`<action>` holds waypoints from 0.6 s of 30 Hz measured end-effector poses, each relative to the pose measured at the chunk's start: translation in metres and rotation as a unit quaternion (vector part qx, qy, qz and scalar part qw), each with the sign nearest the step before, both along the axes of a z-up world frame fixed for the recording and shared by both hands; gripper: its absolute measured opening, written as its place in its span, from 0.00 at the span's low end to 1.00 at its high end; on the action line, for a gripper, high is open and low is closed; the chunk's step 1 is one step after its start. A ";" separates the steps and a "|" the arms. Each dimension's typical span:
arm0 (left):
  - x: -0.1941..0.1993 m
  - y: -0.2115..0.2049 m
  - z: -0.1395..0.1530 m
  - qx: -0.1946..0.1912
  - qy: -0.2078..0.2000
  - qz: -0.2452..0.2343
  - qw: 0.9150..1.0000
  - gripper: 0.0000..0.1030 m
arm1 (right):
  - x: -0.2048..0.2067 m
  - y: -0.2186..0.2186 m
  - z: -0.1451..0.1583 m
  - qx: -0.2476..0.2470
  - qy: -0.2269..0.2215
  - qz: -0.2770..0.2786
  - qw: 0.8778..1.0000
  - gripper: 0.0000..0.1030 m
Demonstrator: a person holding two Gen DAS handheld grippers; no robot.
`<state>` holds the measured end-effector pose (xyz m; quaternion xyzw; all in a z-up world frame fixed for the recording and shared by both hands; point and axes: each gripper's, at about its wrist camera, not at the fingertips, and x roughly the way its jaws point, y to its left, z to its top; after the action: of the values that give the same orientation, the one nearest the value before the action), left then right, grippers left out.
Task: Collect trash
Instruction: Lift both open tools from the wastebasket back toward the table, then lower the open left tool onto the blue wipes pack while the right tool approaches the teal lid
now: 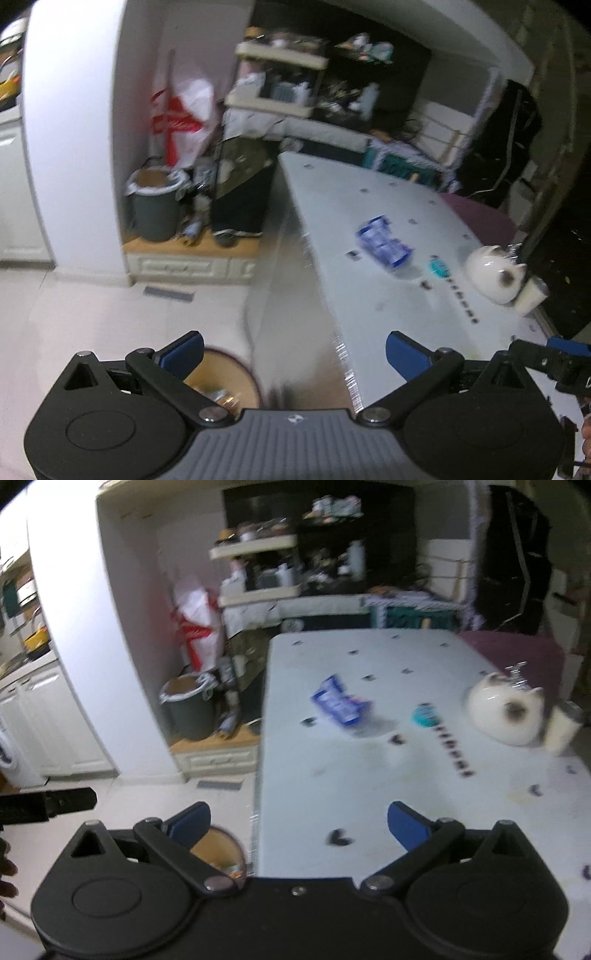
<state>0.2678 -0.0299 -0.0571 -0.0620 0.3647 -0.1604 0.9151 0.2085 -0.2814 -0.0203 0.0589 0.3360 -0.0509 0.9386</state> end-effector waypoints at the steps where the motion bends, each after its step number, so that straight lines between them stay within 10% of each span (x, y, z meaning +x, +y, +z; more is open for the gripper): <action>1: 0.003 -0.009 0.003 -0.002 -0.005 -0.006 1.000 1.00 | -0.001 -0.010 0.001 -0.003 -0.003 -0.009 1.000 1.00; 18: 0.152 -0.179 -0.027 -0.085 0.051 -0.087 0.991 1.00 | 0.051 -0.152 -0.039 -0.038 -0.029 -0.180 0.982 1.00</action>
<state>0.4195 -0.2093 -0.0842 -0.1158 0.3999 -0.2664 0.8693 0.2595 -0.4338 -0.0597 0.0842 0.2905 -0.2302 0.9249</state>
